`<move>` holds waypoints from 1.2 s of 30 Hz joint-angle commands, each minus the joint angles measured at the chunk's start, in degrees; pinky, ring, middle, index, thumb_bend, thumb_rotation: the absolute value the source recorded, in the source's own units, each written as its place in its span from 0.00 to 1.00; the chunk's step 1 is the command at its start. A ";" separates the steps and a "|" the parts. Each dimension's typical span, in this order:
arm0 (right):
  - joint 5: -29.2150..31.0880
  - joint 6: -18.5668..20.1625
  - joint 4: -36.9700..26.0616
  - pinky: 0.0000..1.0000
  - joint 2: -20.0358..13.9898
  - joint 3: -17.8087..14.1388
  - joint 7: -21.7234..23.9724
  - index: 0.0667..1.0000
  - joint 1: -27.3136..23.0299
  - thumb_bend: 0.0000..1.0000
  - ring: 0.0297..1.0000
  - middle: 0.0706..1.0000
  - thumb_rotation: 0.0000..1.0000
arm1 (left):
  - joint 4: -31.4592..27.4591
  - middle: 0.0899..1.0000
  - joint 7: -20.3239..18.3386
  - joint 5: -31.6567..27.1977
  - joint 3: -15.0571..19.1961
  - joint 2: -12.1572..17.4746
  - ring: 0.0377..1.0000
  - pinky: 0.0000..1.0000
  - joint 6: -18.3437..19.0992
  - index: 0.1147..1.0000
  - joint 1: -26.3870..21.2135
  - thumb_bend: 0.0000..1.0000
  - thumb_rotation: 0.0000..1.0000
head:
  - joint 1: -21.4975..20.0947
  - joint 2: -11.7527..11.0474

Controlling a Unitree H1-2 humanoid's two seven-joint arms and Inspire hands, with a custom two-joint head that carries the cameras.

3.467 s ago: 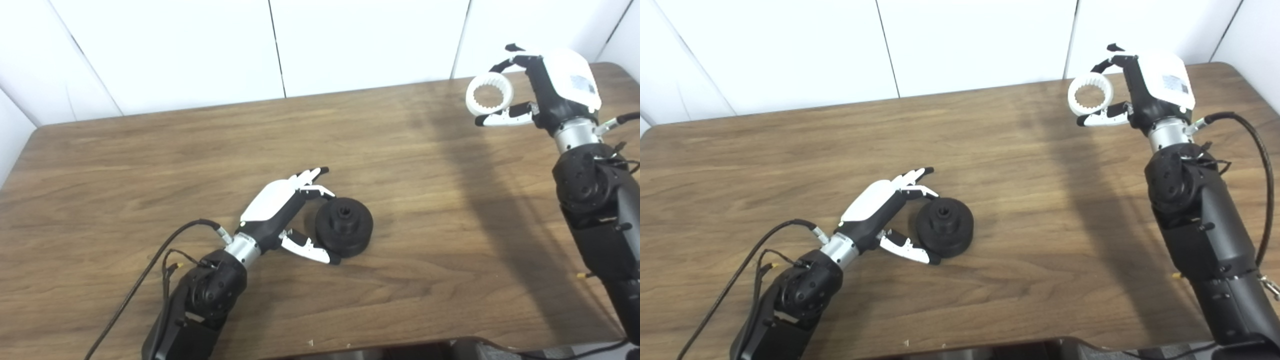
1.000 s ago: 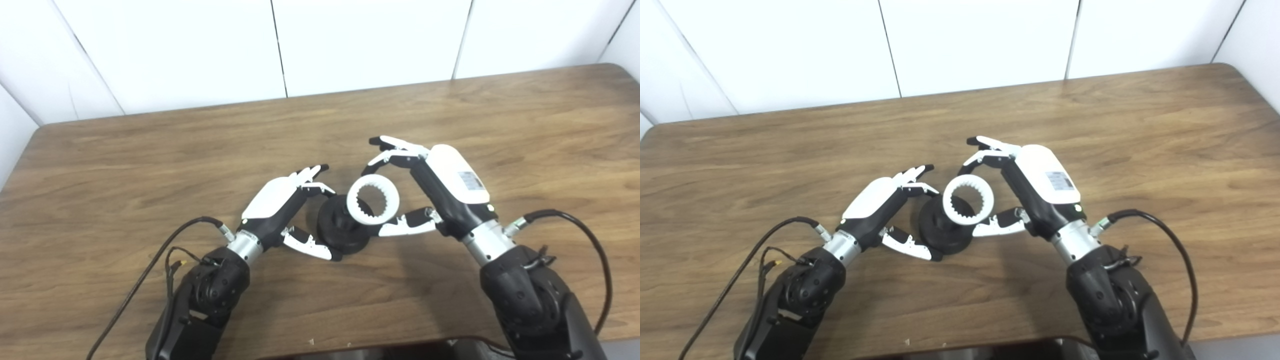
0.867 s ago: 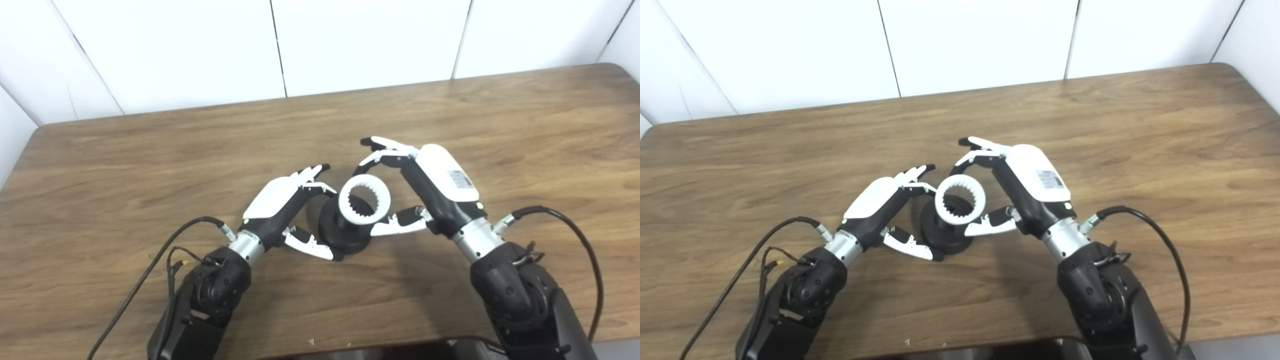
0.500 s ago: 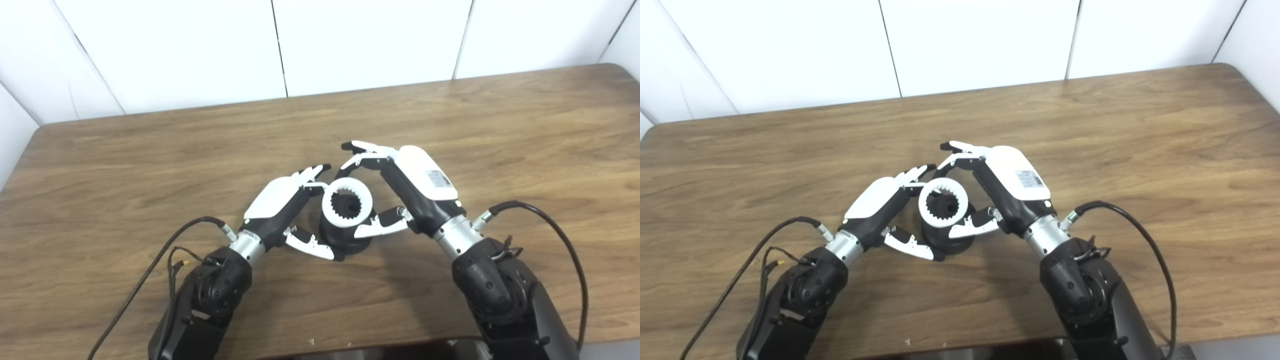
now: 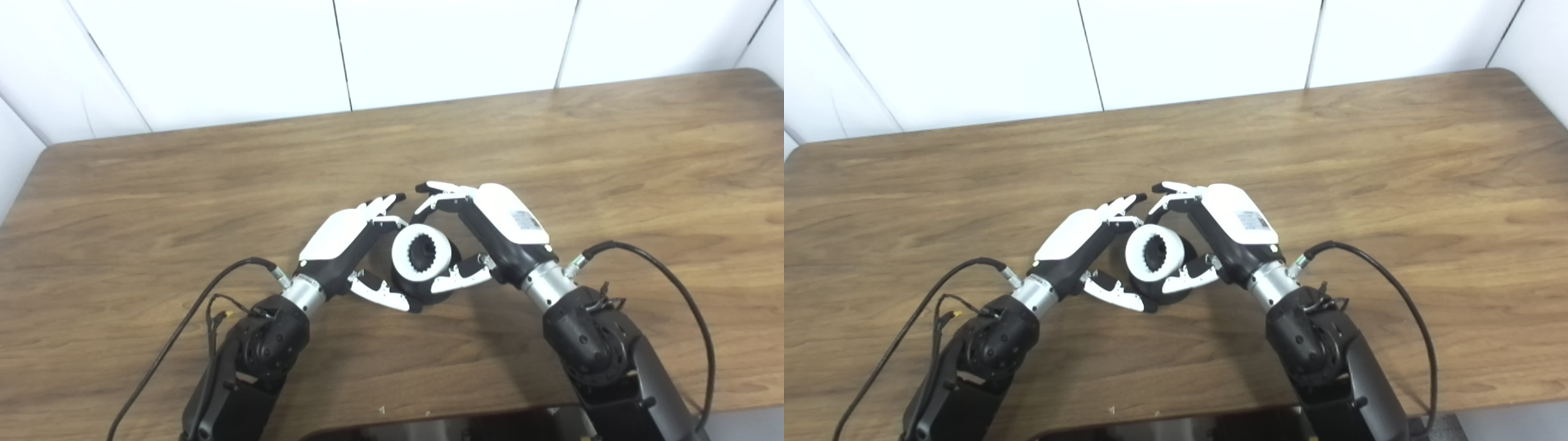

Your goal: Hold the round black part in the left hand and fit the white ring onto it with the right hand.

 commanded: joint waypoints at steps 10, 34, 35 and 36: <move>0.16 -1.95 -1.76 0.87 -0.87 -1.17 -1.52 0.46 -1.05 0.52 0.84 0.85 0.16 | -3.13 1.00 -1.16 1.62 -0.10 0.98 1.00 1.00 1.47 0.59 -1.95 0.96 0.30 | -0.31 0.57; -1.29 -1.23 2.22 0.84 -2.26 -1.05 -2.00 0.46 0.67 0.52 0.83 0.85 0.16 | -3.79 1.00 -1.79 1.14 0.27 1.48 1.00 1.00 1.45 0.58 -2.14 0.95 0.31 | -0.19 1.16; -1.38 -1.01 2.29 0.84 -2.35 -0.99 -1.76 0.46 0.63 0.52 0.83 0.85 0.17 | -3.80 1.00 -1.85 1.14 0.30 1.45 1.00 1.00 1.59 0.58 -2.18 0.95 0.31 | -0.19 1.16; -1.41 -0.90 2.40 0.84 -2.44 -0.96 -1.62 0.46 0.60 0.52 0.83 0.85 0.17 | -3.84 1.00 -1.80 1.18 0.30 1.45 1.00 1.00 1.59 0.58 -2.21 0.95 0.31 | -0.15 1.28</move>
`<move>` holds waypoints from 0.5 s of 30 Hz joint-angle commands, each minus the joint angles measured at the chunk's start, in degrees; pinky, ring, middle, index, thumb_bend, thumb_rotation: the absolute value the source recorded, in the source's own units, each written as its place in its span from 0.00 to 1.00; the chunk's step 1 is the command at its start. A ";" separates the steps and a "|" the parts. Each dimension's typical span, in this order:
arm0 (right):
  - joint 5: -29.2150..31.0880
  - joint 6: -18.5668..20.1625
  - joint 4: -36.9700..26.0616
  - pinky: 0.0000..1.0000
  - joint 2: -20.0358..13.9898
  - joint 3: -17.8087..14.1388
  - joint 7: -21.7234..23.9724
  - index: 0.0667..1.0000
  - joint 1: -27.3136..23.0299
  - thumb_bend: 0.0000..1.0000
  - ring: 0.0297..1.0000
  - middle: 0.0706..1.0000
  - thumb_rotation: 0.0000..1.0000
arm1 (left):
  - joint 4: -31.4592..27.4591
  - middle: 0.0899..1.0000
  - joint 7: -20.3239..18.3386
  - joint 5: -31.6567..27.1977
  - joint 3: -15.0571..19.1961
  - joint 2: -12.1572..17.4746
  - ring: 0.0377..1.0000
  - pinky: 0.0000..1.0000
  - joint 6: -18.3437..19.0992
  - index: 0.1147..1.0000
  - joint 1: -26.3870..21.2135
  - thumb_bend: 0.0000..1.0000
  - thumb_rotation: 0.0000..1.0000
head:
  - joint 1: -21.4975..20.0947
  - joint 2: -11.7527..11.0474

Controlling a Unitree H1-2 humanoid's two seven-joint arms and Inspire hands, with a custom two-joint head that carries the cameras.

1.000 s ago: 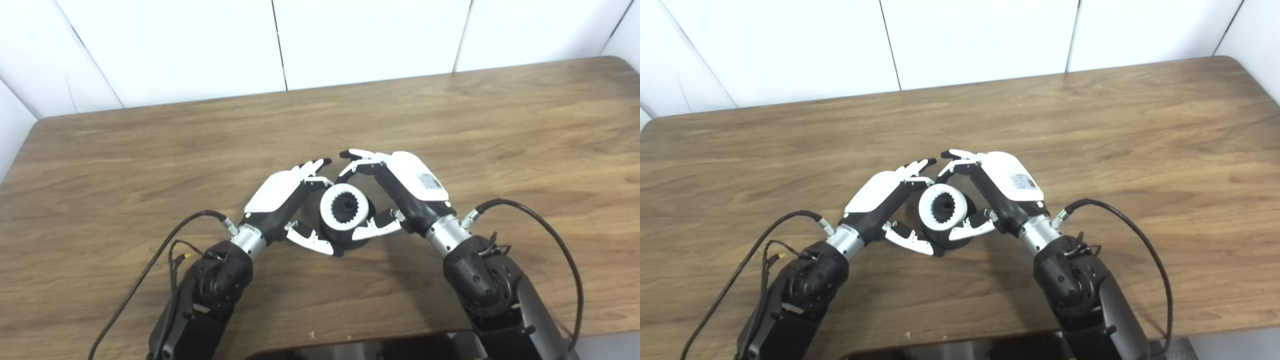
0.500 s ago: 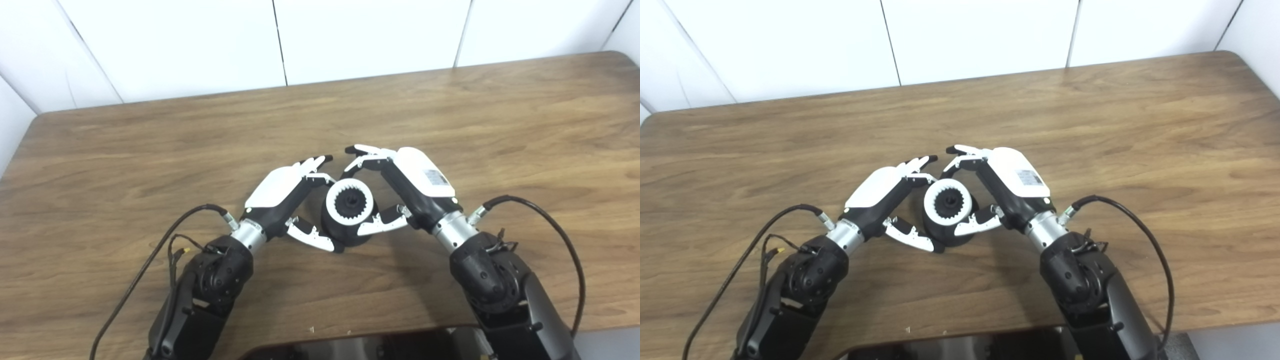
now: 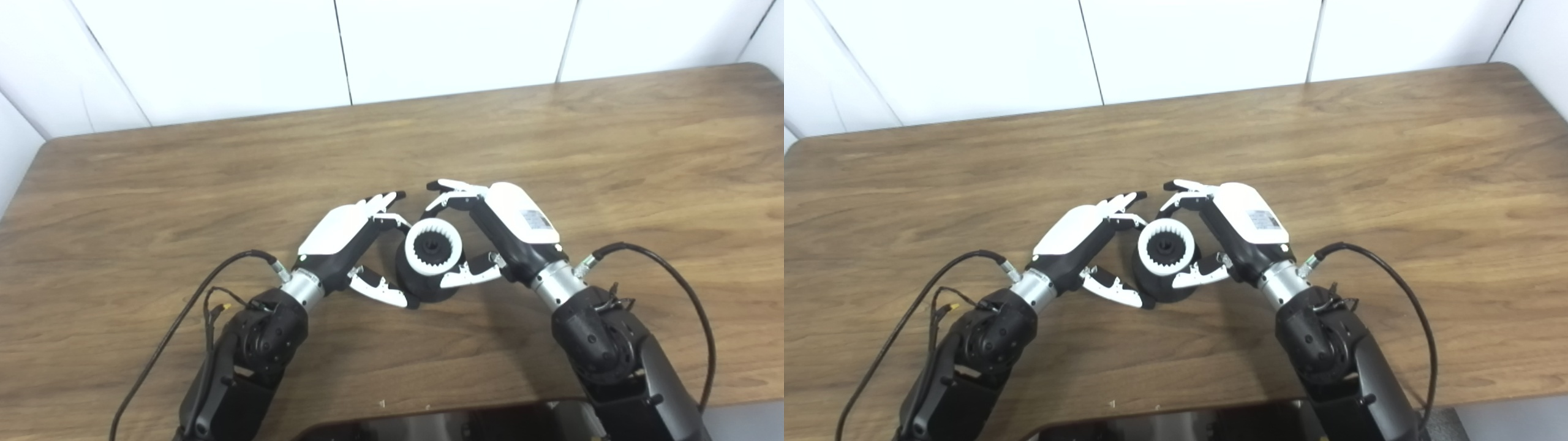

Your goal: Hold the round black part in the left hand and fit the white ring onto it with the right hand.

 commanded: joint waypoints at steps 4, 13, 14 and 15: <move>-2.25 1.11 0.91 0.83 -1.47 0.21 1.50 0.59 -0.79 0.73 0.83 0.86 0.33 | -1.98 1.00 0.64 -0.20 0.74 0.65 1.00 1.00 -0.30 0.58 -2.32 0.95 0.29 | -0.05 0.14; -3.86 3.88 -0.72 0.86 -2.08 1.45 6.15 0.72 -1.99 0.90 0.87 0.90 0.41 | -2.16 1.00 0.18 -0.31 0.75 0.62 1.00 1.00 0.01 0.58 -2.64 0.95 0.29 | -0.20 0.18; -4.09 4.22 -1.00 0.86 -2.14 1.64 6.72 0.73 -2.13 0.91 0.87 0.91 0.41 | -2.19 1.00 0.13 -0.37 0.76 0.61 1.00 1.00 0.06 0.58 -2.65 0.95 0.29 | -0.22 0.20; -4.48 4.59 -1.28 0.86 -2.22 1.84 7.34 0.75 -2.28 0.94 0.88 0.92 0.41 | -2.17 1.00 0.13 -0.37 0.77 0.61 1.00 1.00 0.09 0.58 -2.65 0.95 0.29 | -0.30 0.19</move>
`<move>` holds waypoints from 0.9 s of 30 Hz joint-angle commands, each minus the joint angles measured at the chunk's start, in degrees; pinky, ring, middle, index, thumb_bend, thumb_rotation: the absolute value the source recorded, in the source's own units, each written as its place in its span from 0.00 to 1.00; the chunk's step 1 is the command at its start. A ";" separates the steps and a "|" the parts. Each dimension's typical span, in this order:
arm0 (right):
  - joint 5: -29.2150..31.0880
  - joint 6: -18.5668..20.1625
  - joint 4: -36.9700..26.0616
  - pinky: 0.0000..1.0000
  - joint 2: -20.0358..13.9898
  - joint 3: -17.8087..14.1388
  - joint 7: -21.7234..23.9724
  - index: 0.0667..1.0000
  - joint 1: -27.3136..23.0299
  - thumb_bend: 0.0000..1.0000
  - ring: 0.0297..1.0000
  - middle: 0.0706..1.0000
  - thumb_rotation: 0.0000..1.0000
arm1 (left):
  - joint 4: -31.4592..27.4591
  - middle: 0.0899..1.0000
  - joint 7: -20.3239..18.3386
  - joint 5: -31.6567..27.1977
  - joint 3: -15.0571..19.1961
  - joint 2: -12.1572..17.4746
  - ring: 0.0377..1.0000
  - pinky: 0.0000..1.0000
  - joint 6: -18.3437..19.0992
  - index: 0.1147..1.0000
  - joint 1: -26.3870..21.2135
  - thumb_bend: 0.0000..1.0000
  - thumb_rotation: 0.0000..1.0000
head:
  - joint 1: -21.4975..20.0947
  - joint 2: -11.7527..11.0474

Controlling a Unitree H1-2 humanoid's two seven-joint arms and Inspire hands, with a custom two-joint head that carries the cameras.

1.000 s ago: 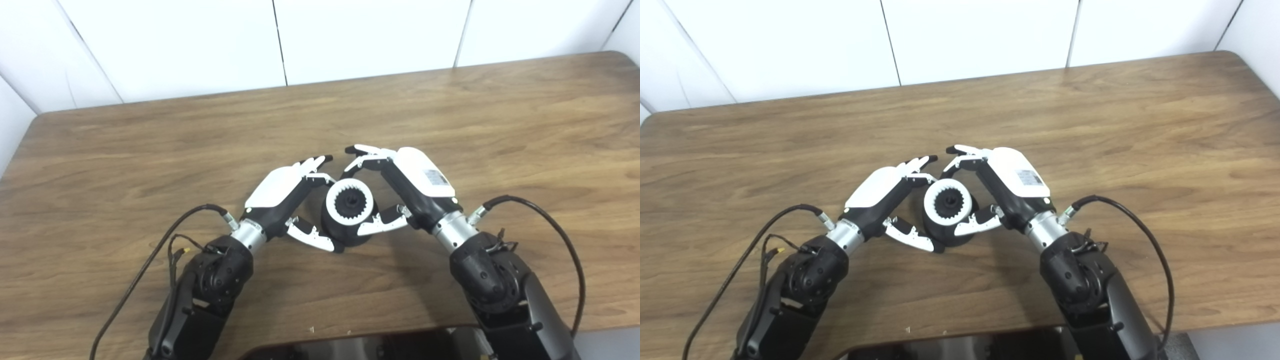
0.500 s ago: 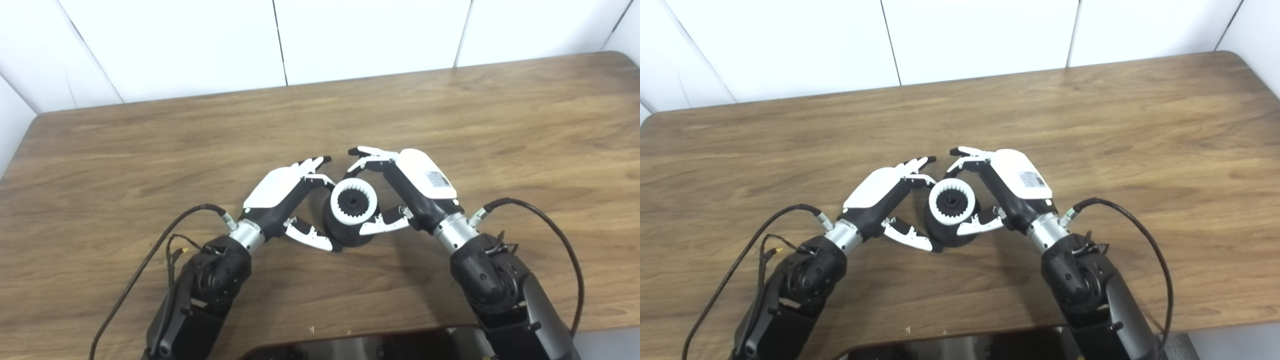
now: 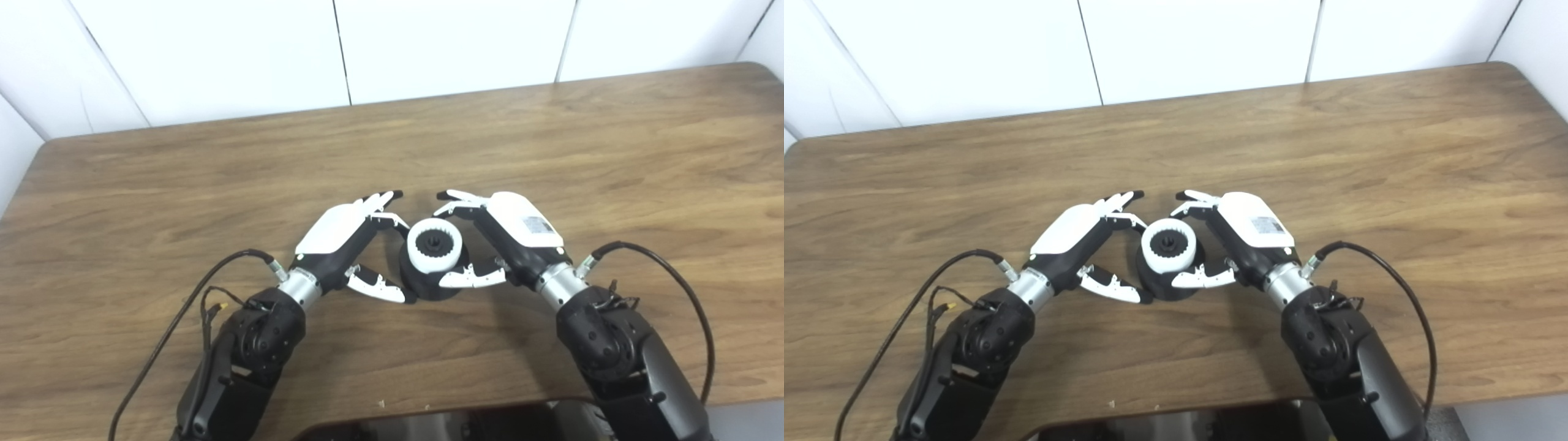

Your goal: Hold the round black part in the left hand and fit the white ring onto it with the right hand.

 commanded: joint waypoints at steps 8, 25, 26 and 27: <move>-3.66 2.89 -3.10 0.86 -1.39 1.83 6.19 0.88 -2.19 1.00 0.93 0.97 0.45 | -1.92 1.00 0.71 -0.35 0.54 0.41 1.00 1.00 -0.64 0.58 -2.54 0.95 0.30 | -0.20 0.15; -4.71 7.82 -5.18 0.90 -5.12 2.92 19.93 1.00 -4.65 1.00 1.00 1.00 0.46 | -2.00 1.00 0.89 -0.39 0.61 0.36 1.00 1.00 -0.62 0.57 -2.21 0.95 0.30 | -0.72 -0.42; -4.57 7.93 -5.28 0.89 -5.36 2.87 20.31 1.00 -4.64 1.00 1.00 1.00 0.46 | -2.09 1.00 0.93 -0.35 0.58 0.32 1.00 1.00 -0.62 0.57 -2.11 0.96 0.30 | -0.68 -0.62; -4.41 8.09 -5.37 0.89 -5.62 2.83 20.66 1.00 -4.64 1.00 1.00 1.00 0.47 | -2.12 1.00 1.00 -0.42 0.57 0.29 1.00 1.00 -0.75 0.57 -2.04 0.96 0.30 | -0.65 -0.79</move>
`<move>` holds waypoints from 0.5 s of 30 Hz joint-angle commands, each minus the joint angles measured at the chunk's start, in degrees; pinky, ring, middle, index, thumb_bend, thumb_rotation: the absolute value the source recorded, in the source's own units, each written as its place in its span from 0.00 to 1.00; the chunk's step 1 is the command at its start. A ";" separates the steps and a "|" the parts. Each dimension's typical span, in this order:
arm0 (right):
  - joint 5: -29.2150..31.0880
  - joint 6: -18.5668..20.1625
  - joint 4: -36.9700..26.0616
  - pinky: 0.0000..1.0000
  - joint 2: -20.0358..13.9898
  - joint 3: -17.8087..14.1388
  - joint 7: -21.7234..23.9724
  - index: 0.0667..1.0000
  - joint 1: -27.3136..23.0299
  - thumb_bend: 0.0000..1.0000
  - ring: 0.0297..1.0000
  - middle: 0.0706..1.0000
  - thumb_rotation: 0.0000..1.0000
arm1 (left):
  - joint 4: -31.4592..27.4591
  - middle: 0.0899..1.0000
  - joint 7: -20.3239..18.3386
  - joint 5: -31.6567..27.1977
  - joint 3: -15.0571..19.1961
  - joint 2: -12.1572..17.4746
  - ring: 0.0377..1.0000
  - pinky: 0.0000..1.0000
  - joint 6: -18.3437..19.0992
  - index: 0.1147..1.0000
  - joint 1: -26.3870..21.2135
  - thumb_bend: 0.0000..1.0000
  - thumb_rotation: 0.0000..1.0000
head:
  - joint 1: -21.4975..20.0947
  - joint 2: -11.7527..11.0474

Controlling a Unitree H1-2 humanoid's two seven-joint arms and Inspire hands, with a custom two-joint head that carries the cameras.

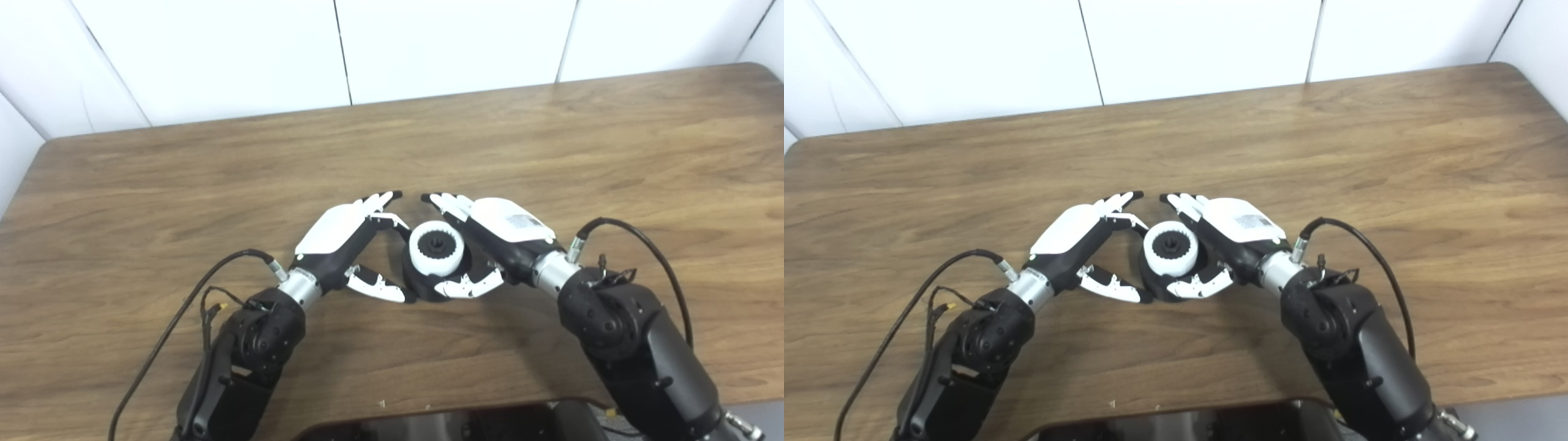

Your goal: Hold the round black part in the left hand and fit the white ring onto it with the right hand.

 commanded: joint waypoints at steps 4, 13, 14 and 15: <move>0.32 1.58 -0.73 0.89 -2.39 -0.10 3.65 1.00 0.10 1.00 1.00 1.00 0.47 | -2.06 1.00 1.08 -0.58 0.47 0.24 1.00 1.00 -1.09 0.57 -1.82 0.96 0.31 | -0.38 -0.11; 1.95 3.97 -1.10 0.88 -4.30 -0.24 6.39 1.00 -1.05 1.00 1.00 1.00 0.46 | -1.85 1.00 1.13 -1.14 0.49 0.02 1.00 1.00 -1.12 0.58 -1.82 0.96 0.32 | -0.18 -0.05; 1.89 4.46 -1.17 0.88 -4.46 -0.20 6.78 1.00 -1.26 1.00 1.00 1.00 0.46 | -1.81 1.00 1.14 -1.12 0.47 -0.01 1.00 1.00 -1.09 0.58 -1.85 0.96 0.33 | -0.18 -0.05; 1.85 4.78 -1.18 0.88 -4.58 -0.15 7.03 1.00 -1.42 1.00 1.00 1.00 0.47 | -1.79 1.00 1.13 -1.12 0.46 -0.01 1.00 1.00 -1.06 0.58 -1.86 0.96 0.33 | -0.02 0.00</move>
